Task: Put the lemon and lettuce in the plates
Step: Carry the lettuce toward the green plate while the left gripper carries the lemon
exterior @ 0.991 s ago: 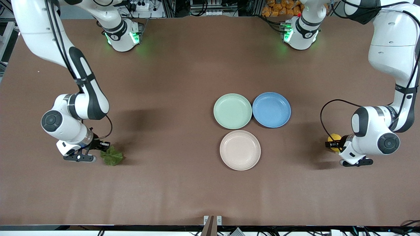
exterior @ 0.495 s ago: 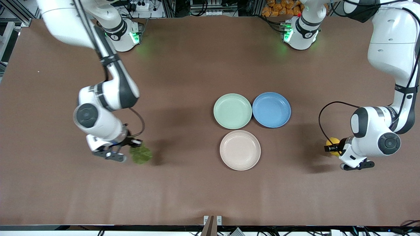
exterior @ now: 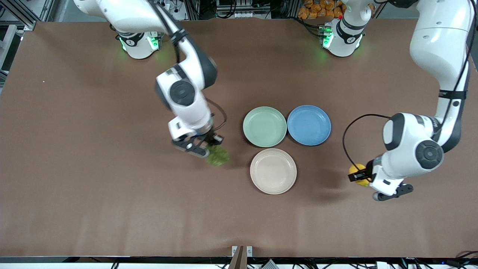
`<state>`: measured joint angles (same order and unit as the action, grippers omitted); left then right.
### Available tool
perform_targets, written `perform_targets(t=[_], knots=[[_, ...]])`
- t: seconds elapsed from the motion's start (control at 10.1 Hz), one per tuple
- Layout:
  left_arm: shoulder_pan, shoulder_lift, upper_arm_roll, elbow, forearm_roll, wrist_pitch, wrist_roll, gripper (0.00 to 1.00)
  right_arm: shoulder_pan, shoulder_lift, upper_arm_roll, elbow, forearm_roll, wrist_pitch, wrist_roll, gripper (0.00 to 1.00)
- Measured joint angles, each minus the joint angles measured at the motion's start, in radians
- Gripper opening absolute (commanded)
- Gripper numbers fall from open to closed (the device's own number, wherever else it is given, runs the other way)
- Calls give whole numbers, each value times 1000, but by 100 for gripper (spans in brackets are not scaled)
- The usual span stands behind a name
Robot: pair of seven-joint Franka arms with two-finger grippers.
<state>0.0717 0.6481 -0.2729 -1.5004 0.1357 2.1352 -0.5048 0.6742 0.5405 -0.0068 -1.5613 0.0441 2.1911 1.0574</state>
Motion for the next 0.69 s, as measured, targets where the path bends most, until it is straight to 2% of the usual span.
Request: perform_targets(t=[0.4,0.69], knots=[[-152,-5,-7,27,0,1,-227,0,214,66,3,1,30,149,261,0],[-251,4,-7,30,0,85,-391,0,286,131,2,1,30,245,324,1]])
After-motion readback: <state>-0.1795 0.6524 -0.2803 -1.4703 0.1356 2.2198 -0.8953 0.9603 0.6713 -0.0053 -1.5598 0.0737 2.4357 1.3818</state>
